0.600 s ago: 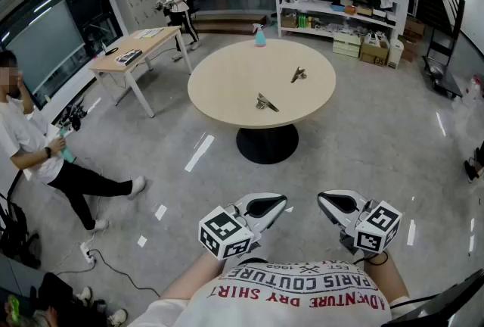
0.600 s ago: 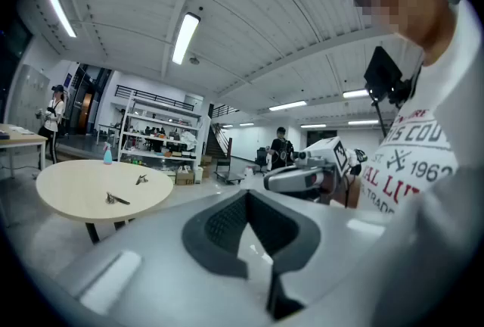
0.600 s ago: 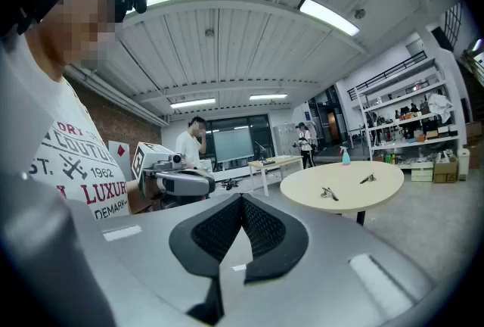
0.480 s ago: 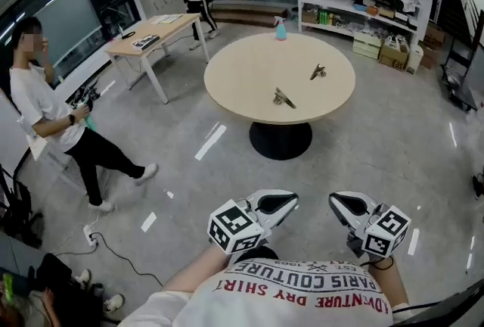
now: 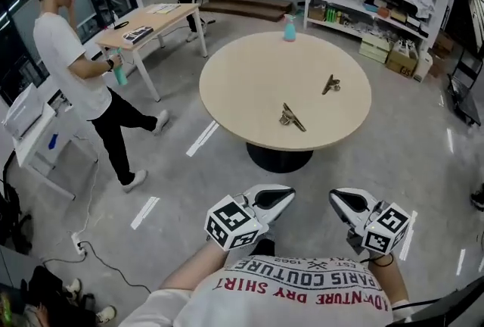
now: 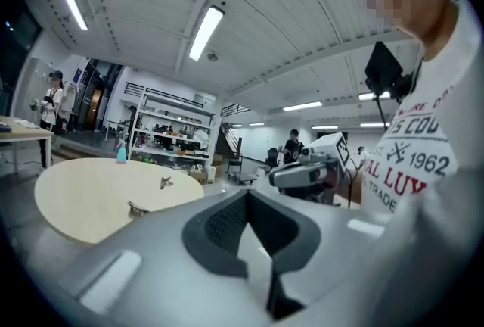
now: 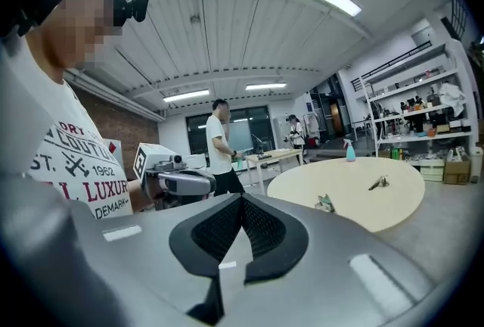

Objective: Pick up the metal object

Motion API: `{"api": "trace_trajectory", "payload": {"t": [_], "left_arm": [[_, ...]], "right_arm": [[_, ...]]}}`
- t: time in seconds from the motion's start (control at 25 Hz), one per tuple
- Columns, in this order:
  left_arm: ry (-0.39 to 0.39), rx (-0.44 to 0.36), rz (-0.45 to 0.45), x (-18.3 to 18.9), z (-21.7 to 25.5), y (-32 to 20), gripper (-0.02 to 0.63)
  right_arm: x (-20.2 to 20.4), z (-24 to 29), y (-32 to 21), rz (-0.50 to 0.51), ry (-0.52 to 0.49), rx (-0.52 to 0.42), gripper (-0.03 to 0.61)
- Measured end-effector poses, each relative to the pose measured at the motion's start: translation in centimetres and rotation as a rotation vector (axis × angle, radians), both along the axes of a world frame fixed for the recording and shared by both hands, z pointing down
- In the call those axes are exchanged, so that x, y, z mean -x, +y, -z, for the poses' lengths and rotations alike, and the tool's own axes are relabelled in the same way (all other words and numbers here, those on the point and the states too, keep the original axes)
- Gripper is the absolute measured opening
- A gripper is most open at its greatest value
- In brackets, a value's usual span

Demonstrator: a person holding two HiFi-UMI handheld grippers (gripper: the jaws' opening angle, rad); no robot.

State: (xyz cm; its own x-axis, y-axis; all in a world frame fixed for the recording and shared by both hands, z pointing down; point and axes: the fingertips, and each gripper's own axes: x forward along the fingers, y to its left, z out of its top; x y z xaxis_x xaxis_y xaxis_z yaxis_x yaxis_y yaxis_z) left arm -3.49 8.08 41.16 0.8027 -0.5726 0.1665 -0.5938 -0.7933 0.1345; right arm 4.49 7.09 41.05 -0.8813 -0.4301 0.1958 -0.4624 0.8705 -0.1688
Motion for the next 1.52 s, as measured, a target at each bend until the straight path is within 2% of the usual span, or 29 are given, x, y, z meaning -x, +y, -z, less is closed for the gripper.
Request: {"api": "trace_trajectory", "payload": {"t": [0.2,0.36,0.52,0.72,0.92,1.04,1.12,1.24,1.32,1.44,1.52], "left_arm": [[-0.039,-0.025,-0.003,4.8,0.8,-11.5,0.002],[-0.032,-0.006,-0.020,7.1,1.6,-18.6,0.002],[-0.031,0.008,-0.031,6.8,1.3,-23.6,0.002],[-0.049,0.042,-0.065,5.1,-0.3,-27.8,0.003],[-0.053,0.068,-0.047,4.8,-1.0,-31.4,0.003],[-0.090,0.062,-0.033,4.7,-1.8,-33.5,0.005],[-0.119,0.071,-0.029,4.5,-3.1,-34.9,0.115],[-0.142,0.132,-0.039,4.2,-6.3,-36.5,0.218],[-0.190,0.156,-0.036,4.0,-9.0,-37.9,0.273],[-0.305,0.178,-0.051,3.9,-13.8,-39.4,0.362],[-0.349,0.208,-0.066,3.6,-16.5,-40.1,0.379]], "right_arm": [[4.8,0.7,-11.6,-0.003,0.033,-0.007,0.002],[6.0,1.0,-18.1,-0.025,0.042,0.017,0.002],[6.1,1.4,-23.0,-0.042,0.022,0.018,0.002],[5.2,-0.1,-27.6,-0.042,0.006,0.072,0.002],[4.6,-0.2,-32.0,-0.032,0.000,0.086,0.002],[4.3,-0.3,-34.4,-0.027,-0.020,0.102,0.002],[4.2,-1.1,-35.7,-0.021,-0.021,0.125,0.002],[4.0,-2.5,-37.0,-0.009,-0.018,0.155,0.002],[3.5,-3.5,-37.6,-0.007,-0.015,0.173,0.002],[2.1,-4.6,-38.6,-0.033,-0.029,0.211,0.002],[1.1,-5.0,-39.5,-0.061,-0.036,0.225,0.002]]}}
